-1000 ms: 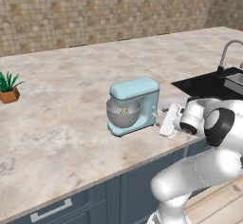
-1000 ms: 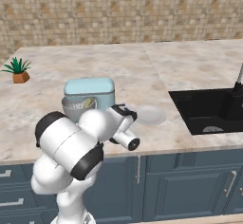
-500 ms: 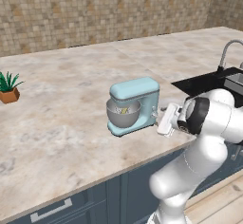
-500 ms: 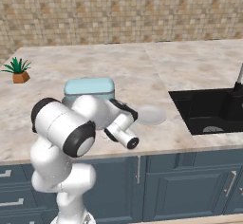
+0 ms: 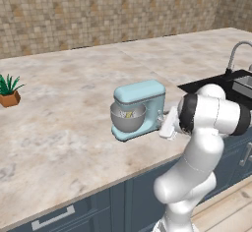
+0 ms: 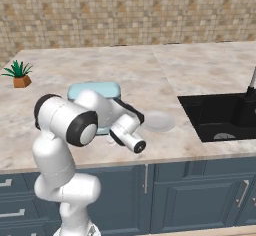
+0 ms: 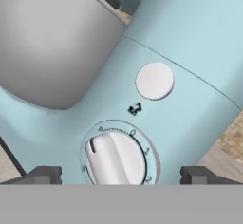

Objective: Add butter and sugar cubes to the stand mixer bowl and then turn on the stand mixer to begin making frosting.

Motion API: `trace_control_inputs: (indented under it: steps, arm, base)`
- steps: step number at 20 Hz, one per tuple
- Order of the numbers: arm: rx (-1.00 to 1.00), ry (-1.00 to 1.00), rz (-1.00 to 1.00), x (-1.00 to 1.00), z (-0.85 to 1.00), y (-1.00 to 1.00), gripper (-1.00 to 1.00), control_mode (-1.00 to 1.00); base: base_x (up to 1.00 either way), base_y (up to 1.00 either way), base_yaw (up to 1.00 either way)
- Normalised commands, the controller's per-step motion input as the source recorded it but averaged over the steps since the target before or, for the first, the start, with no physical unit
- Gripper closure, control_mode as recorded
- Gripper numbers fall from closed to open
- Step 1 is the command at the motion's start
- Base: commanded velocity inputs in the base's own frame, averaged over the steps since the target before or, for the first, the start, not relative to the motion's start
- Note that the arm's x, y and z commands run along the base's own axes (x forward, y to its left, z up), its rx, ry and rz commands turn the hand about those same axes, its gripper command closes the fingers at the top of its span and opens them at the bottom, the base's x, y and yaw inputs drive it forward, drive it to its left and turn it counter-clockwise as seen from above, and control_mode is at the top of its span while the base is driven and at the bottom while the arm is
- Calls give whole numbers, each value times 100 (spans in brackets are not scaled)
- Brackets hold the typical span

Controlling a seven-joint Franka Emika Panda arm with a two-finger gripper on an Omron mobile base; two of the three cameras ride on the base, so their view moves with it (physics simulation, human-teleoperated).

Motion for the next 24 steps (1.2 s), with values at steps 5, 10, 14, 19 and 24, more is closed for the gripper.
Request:
trace_control_inputs:
  steps: [5,10,14,19,24]
  arm:
    - [3,2,0,23,-5,9,-100,-100]
    - [1,2,-1,18,0,32,100,-100]
    - [0,1,-4,8,0,39,100,-100]
    - [0,0,-9,0,0,52,100,-100]
    - [3,0,-10,0,0,45,100,-100]
  base:
    - [0,0,0]
    - [0,0,0]
    - [0,0,0]
    - [0,0,0]
    - [0,0,0]
